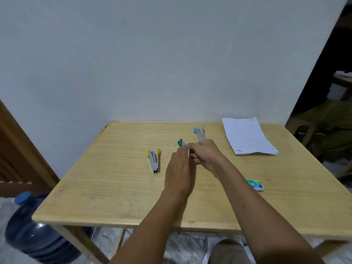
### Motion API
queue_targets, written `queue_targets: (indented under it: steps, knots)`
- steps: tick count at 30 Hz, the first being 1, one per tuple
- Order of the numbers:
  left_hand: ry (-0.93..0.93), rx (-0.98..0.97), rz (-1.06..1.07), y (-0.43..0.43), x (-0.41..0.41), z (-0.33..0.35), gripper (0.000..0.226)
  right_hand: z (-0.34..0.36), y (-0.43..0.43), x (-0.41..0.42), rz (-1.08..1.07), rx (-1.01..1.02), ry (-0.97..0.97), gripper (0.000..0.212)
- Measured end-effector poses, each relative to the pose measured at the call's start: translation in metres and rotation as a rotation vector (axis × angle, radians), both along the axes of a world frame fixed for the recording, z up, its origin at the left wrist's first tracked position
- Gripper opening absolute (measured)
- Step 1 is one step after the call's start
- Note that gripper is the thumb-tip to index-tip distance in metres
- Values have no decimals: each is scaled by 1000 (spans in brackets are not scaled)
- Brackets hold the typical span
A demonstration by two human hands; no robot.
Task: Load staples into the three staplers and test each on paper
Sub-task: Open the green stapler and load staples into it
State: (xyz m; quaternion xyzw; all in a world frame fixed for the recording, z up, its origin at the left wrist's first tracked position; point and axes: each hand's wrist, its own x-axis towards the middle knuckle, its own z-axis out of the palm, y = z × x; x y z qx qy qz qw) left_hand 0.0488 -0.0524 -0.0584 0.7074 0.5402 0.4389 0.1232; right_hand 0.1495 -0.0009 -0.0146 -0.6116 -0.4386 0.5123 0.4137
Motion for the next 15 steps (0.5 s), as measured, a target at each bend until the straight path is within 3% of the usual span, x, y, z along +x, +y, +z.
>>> queue_targets:
  steps: [3, 6, 9, 15]
  knots:
    - [21, 71, -35, -14, 3, 3, 34, 5, -17, 8, -59, 95, 45, 21]
    - [-79, 12, -42, -30, 2, 12, 49, 7, -36, 13, -79, 219, 52, 17]
    - [-278, -29, -75, -39, -3, 31, 36, 10, -58, 12, -55, 320, 18, 10]
    - [-313, 41, -61, -50, -18, 52, 17, 16, -93, 11, -36, 478, -87, 5]
